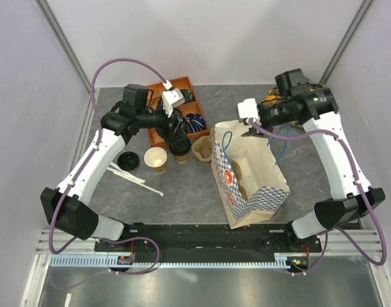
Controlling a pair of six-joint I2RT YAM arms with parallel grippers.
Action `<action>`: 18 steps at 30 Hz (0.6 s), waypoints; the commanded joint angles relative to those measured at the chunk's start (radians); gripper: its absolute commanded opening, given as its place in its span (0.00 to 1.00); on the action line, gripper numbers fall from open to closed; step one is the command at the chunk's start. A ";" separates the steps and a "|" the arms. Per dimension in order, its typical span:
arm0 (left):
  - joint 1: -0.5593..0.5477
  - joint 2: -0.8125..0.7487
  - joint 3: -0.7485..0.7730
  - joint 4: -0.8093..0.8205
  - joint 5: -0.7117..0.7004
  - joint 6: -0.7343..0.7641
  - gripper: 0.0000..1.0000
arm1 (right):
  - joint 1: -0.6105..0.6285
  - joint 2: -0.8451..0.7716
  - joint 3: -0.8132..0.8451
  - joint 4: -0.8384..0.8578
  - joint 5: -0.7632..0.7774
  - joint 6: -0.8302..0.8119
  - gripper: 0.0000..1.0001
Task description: Pack the takeout coffee
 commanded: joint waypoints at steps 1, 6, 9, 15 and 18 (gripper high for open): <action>0.003 0.047 0.226 0.029 0.116 -0.147 0.81 | 0.031 -0.028 -0.097 -0.147 0.051 -0.112 0.53; -0.048 0.159 0.530 -0.219 0.236 -0.176 0.82 | 0.038 -0.049 -0.187 -0.145 0.045 -0.129 0.52; -0.075 0.159 0.532 -0.228 0.213 -0.195 0.85 | 0.051 -0.060 -0.235 -0.145 0.043 -0.132 0.51; -0.109 0.181 0.483 -0.197 0.118 -0.354 0.84 | 0.057 -0.065 -0.330 -0.145 0.060 -0.184 0.49; -0.111 0.193 0.451 -0.179 0.126 -0.484 0.83 | 0.057 -0.074 -0.373 -0.141 0.054 -0.274 0.50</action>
